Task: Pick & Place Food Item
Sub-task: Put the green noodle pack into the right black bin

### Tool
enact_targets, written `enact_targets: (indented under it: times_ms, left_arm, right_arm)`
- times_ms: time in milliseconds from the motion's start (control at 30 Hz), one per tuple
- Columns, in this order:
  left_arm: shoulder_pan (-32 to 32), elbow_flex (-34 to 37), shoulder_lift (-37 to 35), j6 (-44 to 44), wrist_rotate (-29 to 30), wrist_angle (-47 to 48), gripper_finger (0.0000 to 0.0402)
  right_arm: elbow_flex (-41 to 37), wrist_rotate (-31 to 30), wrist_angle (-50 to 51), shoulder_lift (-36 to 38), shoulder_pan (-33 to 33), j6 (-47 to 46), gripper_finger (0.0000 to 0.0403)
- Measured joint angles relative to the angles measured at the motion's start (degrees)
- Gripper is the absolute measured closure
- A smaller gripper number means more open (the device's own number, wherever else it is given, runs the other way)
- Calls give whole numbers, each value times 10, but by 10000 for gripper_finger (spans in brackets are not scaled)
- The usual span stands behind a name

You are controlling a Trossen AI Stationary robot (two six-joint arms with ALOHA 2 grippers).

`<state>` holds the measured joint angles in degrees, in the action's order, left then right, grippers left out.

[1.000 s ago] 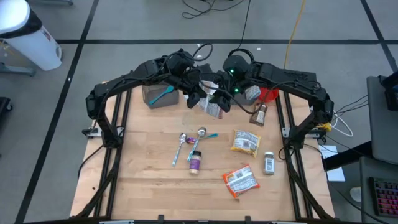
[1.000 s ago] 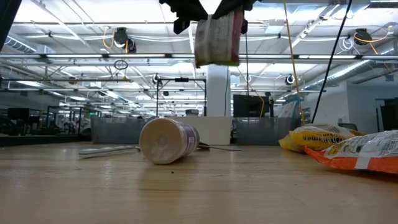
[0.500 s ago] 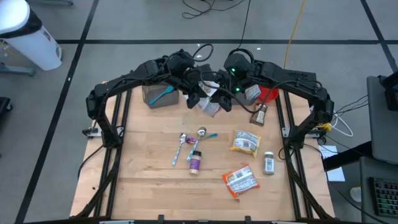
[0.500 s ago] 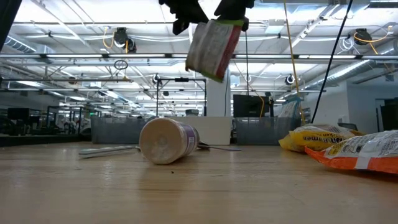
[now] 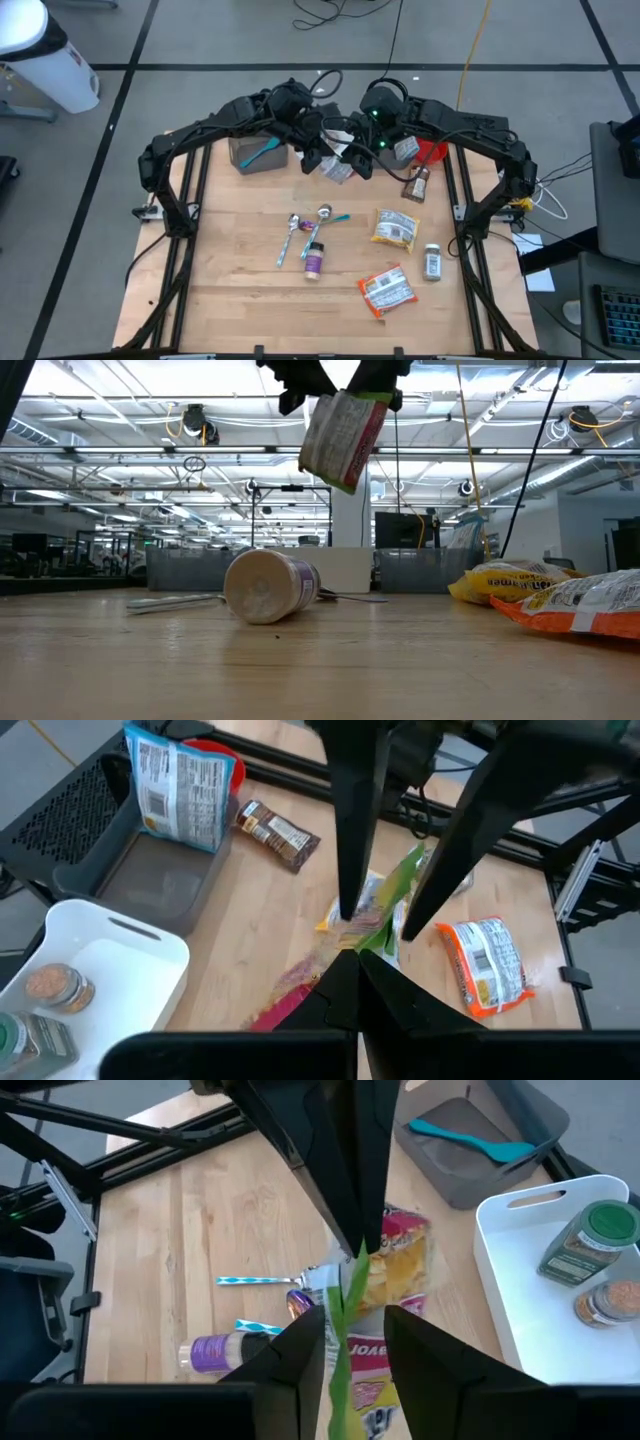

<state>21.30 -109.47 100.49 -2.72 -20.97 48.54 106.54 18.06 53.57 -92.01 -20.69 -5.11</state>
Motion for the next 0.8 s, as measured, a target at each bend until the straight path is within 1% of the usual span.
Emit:
enact_targets:
  times_ms: [167,267,400,567,800]
  left_arm:
    - [0,0,0,-5,-19,-25,400]
    - [0,0,0,-6,-20,-26,400]
    - [0,0,0,-6,-20,-26,400]
    - [0,1,0,-6,-20,-31,400]
    - [0,1,0,-7,-20,-32,399]
  right_arm:
    - [0,0,1,0,0,0,303]
    - [0,0,2,0,0,0,306]
    - [0,0,23,0,-1,11,333]
    - [0,0,27,0,-4,17,392]
    - [0,0,19,0,-10,17,401]
